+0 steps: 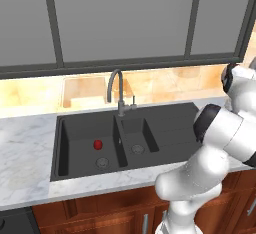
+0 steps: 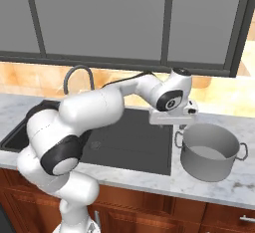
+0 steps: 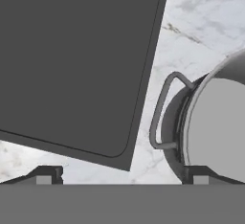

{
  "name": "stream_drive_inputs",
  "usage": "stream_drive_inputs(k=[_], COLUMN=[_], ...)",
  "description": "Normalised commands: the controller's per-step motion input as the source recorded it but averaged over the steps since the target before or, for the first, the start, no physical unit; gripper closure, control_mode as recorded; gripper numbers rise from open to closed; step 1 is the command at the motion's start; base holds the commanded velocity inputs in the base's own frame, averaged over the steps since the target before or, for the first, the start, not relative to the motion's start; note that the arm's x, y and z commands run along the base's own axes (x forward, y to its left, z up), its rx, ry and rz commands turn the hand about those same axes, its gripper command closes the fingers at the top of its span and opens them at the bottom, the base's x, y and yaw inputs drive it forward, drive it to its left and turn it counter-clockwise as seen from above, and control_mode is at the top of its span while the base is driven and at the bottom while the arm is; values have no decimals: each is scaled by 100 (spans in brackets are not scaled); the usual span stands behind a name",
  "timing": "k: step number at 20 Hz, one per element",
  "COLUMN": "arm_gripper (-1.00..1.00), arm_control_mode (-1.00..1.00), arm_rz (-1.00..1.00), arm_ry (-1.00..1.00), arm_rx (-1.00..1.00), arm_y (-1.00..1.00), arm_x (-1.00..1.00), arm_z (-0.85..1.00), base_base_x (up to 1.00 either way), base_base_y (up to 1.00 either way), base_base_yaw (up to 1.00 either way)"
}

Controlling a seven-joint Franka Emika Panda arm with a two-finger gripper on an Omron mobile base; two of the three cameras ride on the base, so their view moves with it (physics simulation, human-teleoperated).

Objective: Dump the tomato from the pot into the sink. Then turn on the water and wash the tomato. Then turn off the water and put the tomato back in the pot.

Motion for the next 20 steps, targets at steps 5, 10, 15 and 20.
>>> stream_drive_inputs(k=[5, 10, 15, 20], arm_gripper=[-100, -100, -100, -100], arm_control_mode=[-100, -100, -100, -100], arm_rz=[0, 0, 0, 0], arm_ry=[-2, 0, 0, 0], arm_rx=[0, 0, 0, 4], arm_y=[99, 100, 87, 58], arm_x=[-79, -23, 9, 44], arm_z=[27, 15, 12, 7], base_base_x=[0, 0, 0, 0], base_base_y=[0, 0, 0, 0], base_base_yaw=[0, 0, 0, 0])
